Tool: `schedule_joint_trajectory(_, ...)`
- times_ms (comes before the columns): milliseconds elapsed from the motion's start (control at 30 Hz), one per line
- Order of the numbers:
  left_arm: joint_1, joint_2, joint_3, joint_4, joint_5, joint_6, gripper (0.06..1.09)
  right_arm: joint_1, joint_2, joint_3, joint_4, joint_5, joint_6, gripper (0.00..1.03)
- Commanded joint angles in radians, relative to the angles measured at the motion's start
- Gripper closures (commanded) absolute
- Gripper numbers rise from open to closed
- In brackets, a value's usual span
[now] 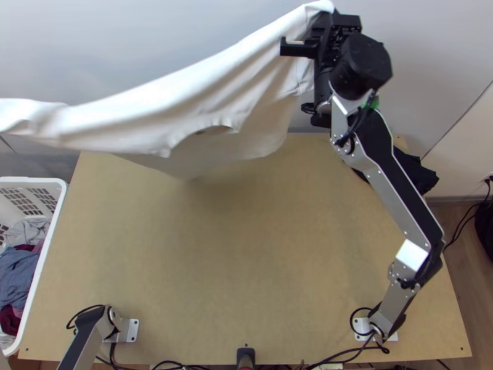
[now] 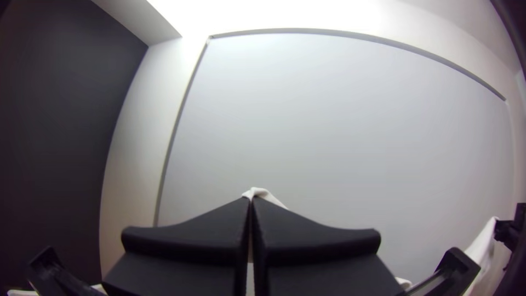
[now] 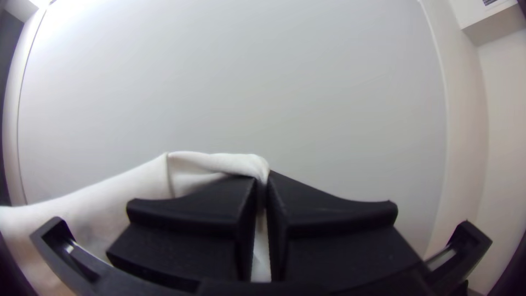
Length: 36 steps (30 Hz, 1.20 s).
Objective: Fold the t-shirt
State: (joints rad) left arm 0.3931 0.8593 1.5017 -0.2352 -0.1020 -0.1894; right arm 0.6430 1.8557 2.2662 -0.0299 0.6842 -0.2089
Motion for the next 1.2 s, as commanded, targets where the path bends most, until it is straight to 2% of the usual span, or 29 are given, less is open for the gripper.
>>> schedule_joint_trajectory(0, 0.099, 0.080, 0.061, 0.171, -0.145, 0.021, 1.05, 0.072, -0.075, -0.062, 0.045, 0.041, -0.089, 1.00)
schedule_joint_trajectory(100, 0.101, 0.106, 0.104, 0.200, -0.189, 0.021, 1.05, 0.124, -0.124, -0.108, -0.002, 0.043, -0.093, 1.00)
schedule_joint_trajectory(200, 0.101, 0.119, 0.118, 0.241, -0.209, 0.022, 1.05, 0.201, -0.158, -0.132, -0.173, 0.040, -0.069, 1.00)
schedule_joint_trajectory(333, 0.084, 0.158, 0.153, 0.290, -0.214, 0.021, 1.05, 0.273, -0.184, -0.132, -0.469, 0.025, 0.077, 1.00)
schedule_joint_trajectory(433, 0.012, 0.219, 0.213, 0.297, -0.275, 0.025, 1.05, 0.300, -0.201, -0.137, -0.639, -0.040, 0.230, 1.00)
schedule_joint_trajectory(600, -0.048, 0.330, 0.318, 0.300, -0.355, 0.027, 1.05, 0.323, -0.219, -0.137, -0.869, -0.252, 0.411, 1.00)
schedule_joint_trajectory(733, -0.106, 0.399, 0.393, 0.303, -0.387, 0.027, 1.05, 0.345, -0.230, -0.125, -0.969, -0.448, 0.516, 1.00)
schedule_joint_trajectory(900, -0.209, 0.481, 0.445, 0.329, -0.412, 0.039, 1.05, 0.405, -0.210, -0.085, -1.032, -0.638, 0.579, 1.00)
schedule_joint_trajectory(1000, -0.292, 0.534, 0.451, 0.390, -0.441, 0.090, 1.05, 0.425, -0.182, -0.023, -1.050, -0.707, 0.603, 1.00)
schedule_joint_trajectory(1167, -0.395, 0.632, 0.463, 0.439, -0.452, 0.107, 1.05, 0.432, -0.158, 0.036, -1.058, -0.828, 0.658, 1.00)
